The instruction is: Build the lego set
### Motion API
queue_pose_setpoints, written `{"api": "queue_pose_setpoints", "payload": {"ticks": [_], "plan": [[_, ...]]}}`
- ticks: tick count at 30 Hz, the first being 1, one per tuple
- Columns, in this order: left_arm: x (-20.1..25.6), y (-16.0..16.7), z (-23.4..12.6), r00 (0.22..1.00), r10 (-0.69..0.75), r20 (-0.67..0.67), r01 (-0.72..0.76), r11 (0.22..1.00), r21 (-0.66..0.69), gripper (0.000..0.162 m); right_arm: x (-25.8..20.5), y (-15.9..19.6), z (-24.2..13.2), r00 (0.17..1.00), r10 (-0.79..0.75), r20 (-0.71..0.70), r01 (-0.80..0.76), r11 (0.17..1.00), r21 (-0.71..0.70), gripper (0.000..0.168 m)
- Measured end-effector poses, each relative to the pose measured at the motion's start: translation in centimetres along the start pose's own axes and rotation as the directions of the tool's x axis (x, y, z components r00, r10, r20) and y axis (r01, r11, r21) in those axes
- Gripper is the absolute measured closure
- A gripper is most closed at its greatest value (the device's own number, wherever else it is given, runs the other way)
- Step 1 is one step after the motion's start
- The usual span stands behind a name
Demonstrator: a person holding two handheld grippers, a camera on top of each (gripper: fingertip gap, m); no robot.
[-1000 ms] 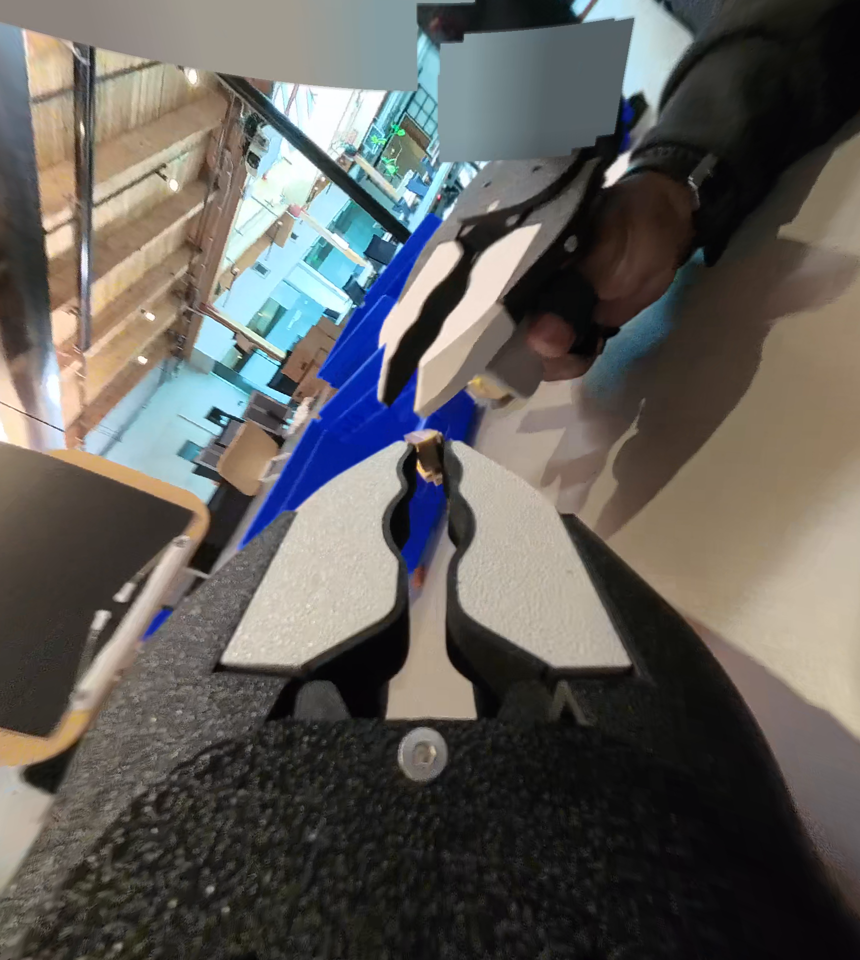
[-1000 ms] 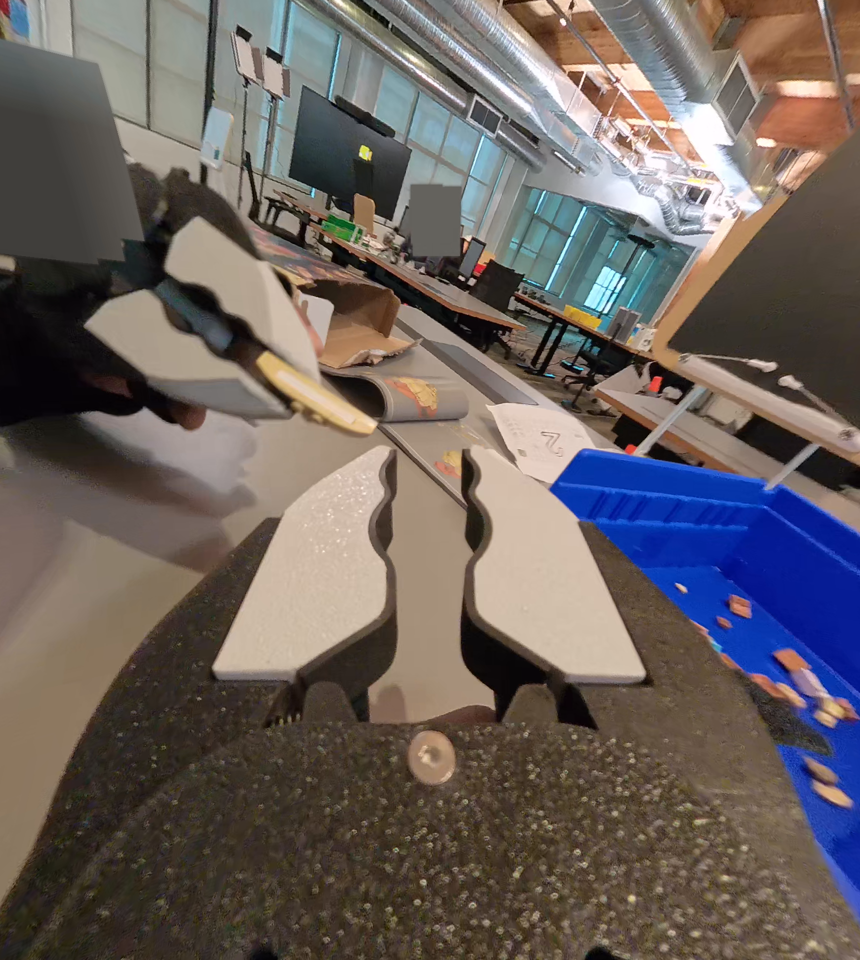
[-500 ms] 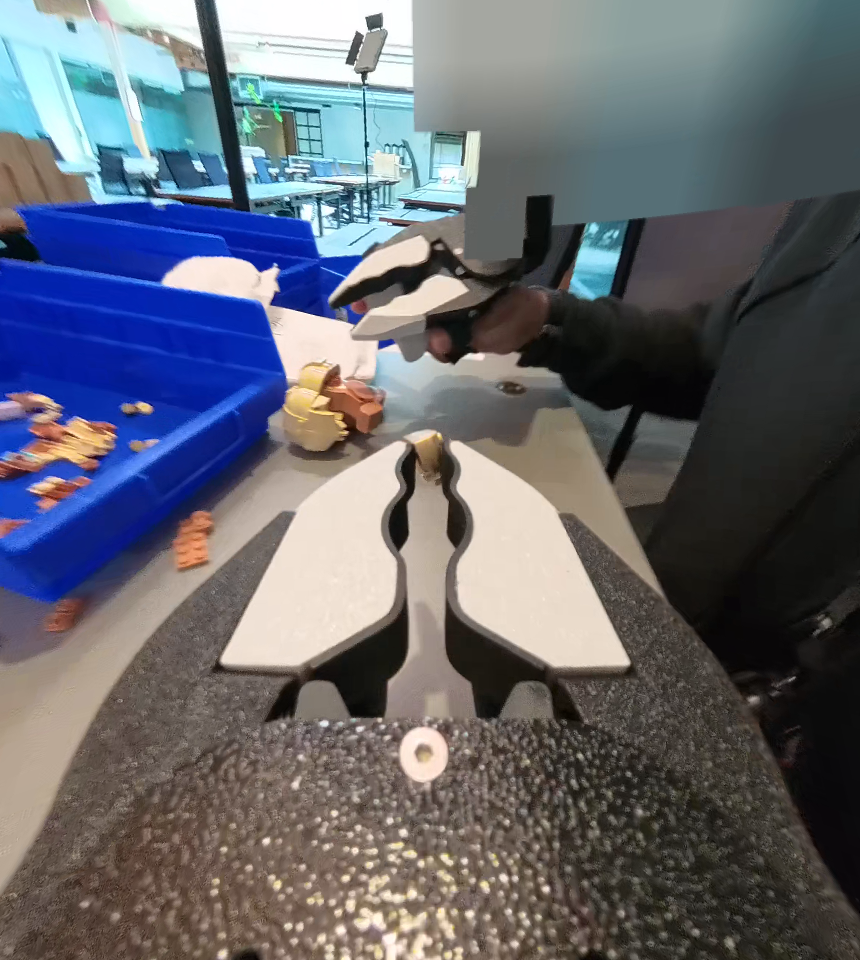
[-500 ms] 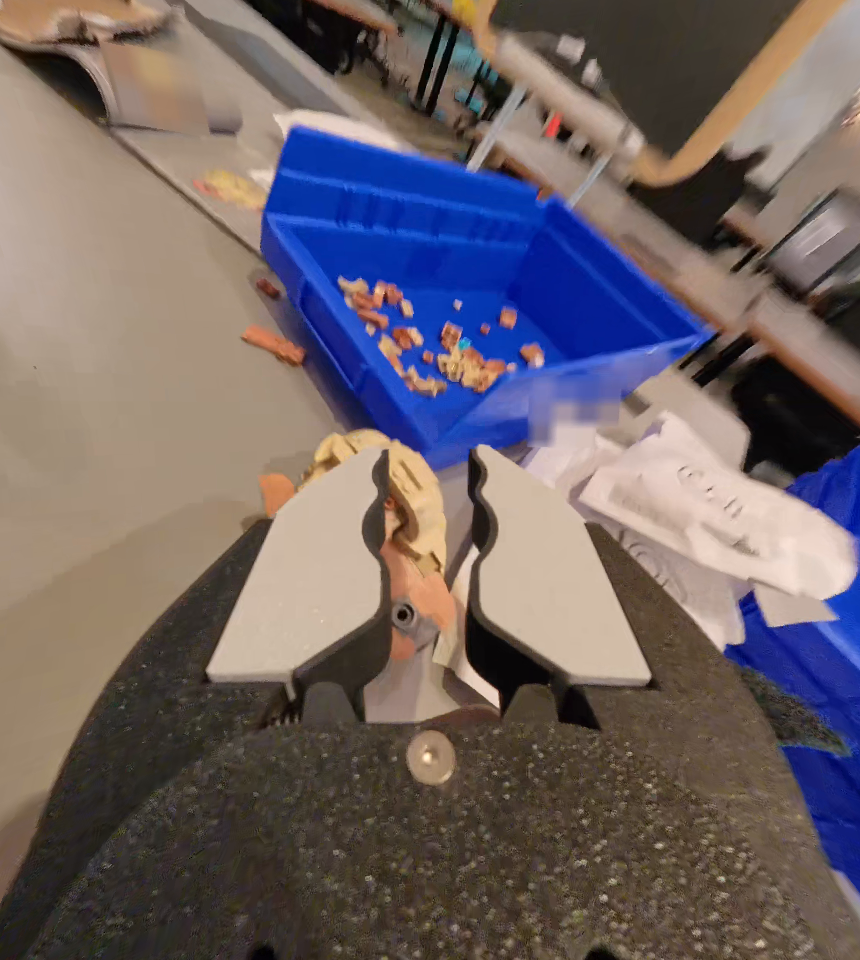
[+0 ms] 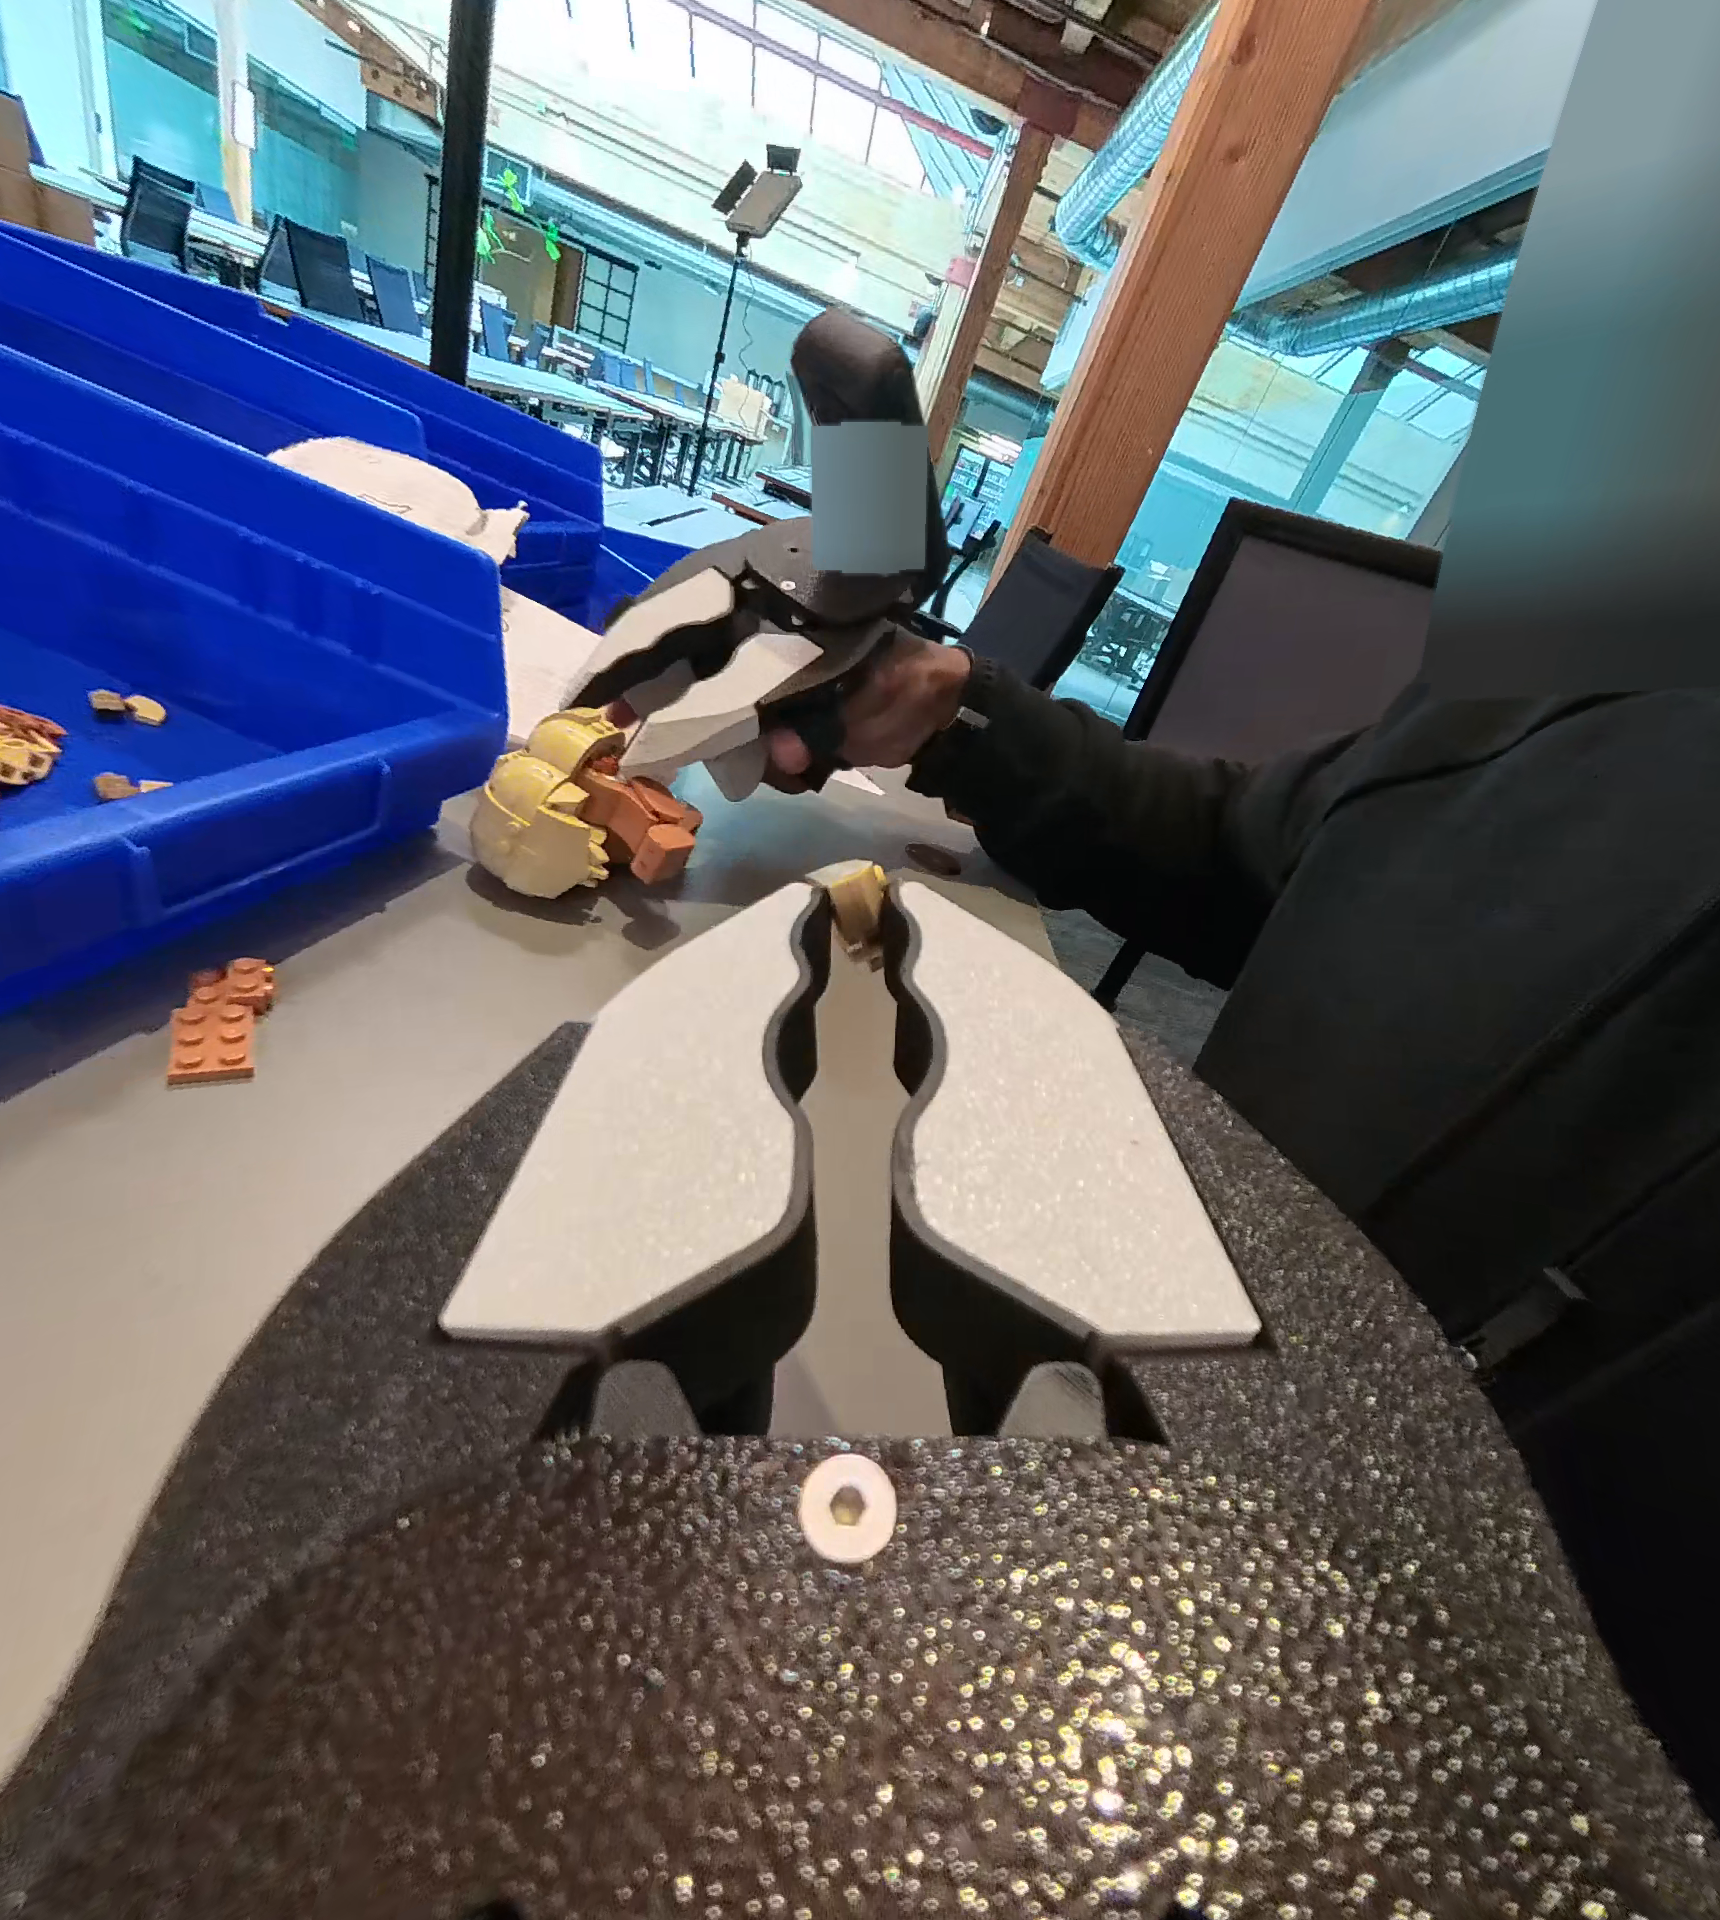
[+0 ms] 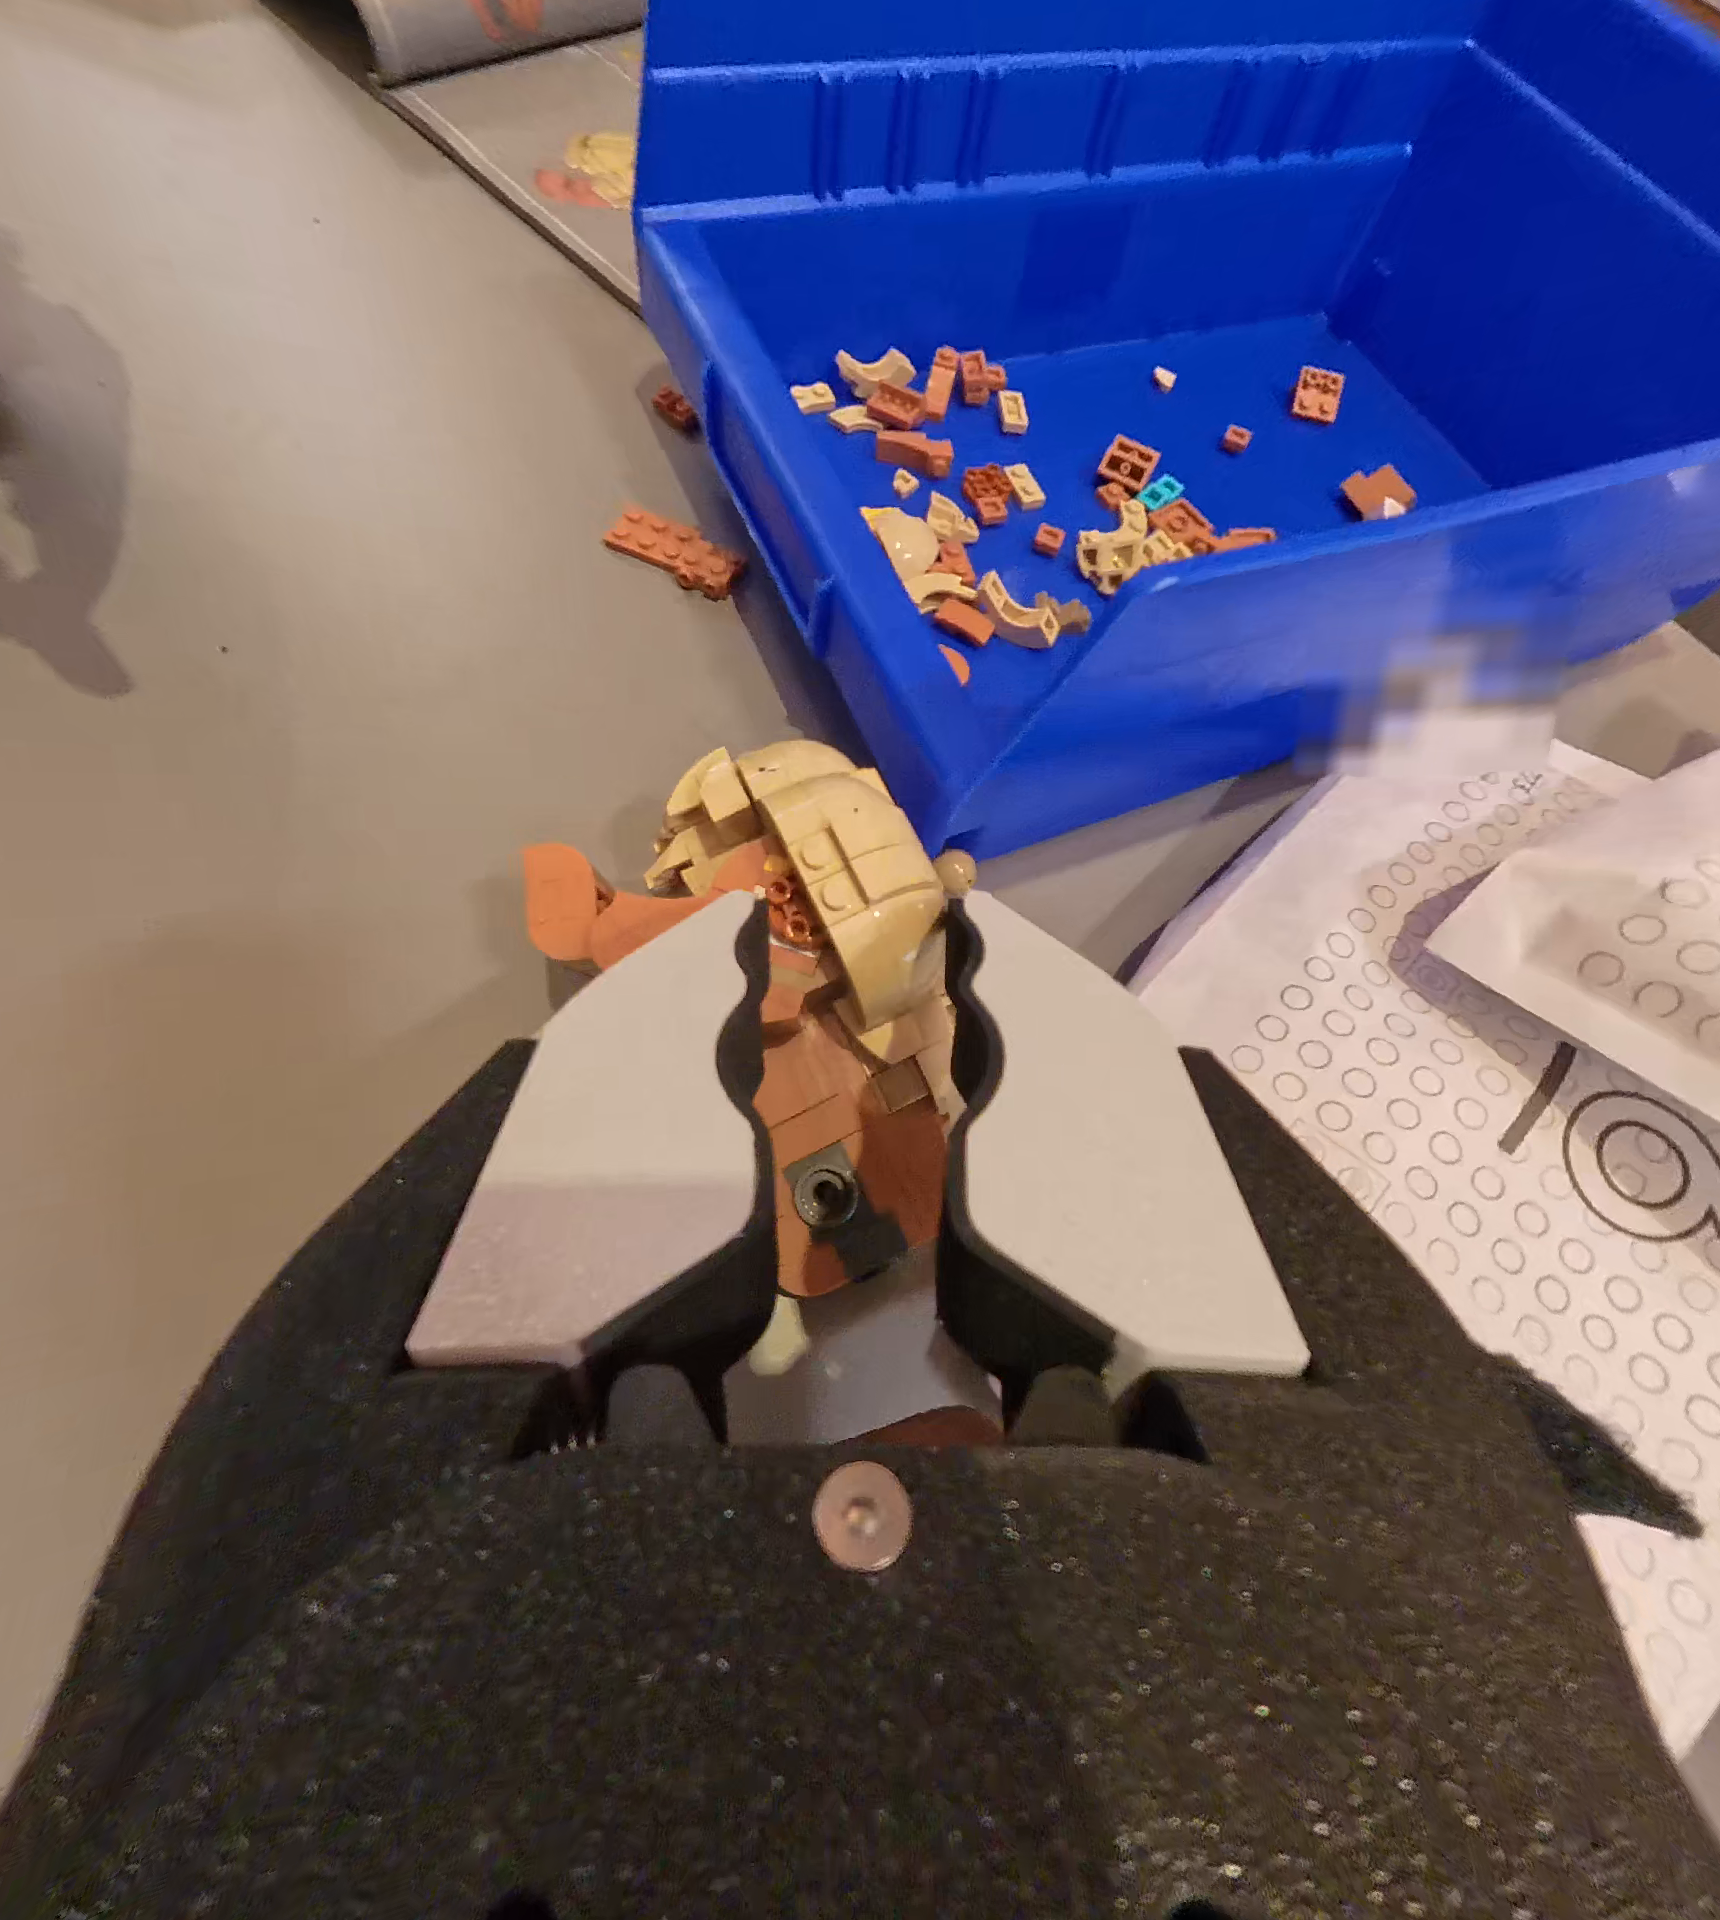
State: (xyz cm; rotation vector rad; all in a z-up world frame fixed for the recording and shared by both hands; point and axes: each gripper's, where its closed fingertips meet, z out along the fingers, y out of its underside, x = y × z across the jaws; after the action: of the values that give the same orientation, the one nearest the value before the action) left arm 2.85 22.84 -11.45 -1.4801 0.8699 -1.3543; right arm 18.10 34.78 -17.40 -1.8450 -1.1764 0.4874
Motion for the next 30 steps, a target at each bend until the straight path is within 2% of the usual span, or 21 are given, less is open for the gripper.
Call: {"api": "queue_pose_setpoints", "payload": {"ticks": [4,7,15,17,24,30], "plan": [[0.1,0.3,0.0,0.999,-0.037,-0.01,0.037,0.999,-0.024,0.153,-1.2,-0.2,0.0,0.999,0.013,-0.049,-0.015,0.999,-0.042,0.14],[0.2,0.4,-0.1,0.997,-0.074,-0.023,0.073,0.997,-0.035,0.153,-3.6,-0.8,0.3,1.0,0.003,-0.023,-0.005,0.998,-0.057,0.147],[-0.5,0.7,-0.6,0.979,-0.202,-0.024,0.198,0.975,-0.1,0.153,-10.2,-2.6,2.2,0.997,-0.033,0.076,0.037,0.998,-0.043,0.144],[-0.7,0.8,-0.6,0.969,-0.247,-0.029,0.241,0.962,-0.127,0.153,-10.6,-2.8,2.4,0.996,-0.065,0.055,0.067,0.997,-0.031,0.141],[-1.9,1.3,1.5,0.912,-0.409,-0.043,0.393,0.898,-0.197,0.153,-11.0,-4.3,1.5,0.97,-0.23,-0.082,0.238,0.965,0.108,0.137],[-2.5,2.0,3.6,0.888,-0.459,-0.037,0.438,0.867,-0.237,0.153,-11.7,-5.8,0.4,0.969,-0.219,-0.113,0.242,0.932,0.269,0.14]]}}
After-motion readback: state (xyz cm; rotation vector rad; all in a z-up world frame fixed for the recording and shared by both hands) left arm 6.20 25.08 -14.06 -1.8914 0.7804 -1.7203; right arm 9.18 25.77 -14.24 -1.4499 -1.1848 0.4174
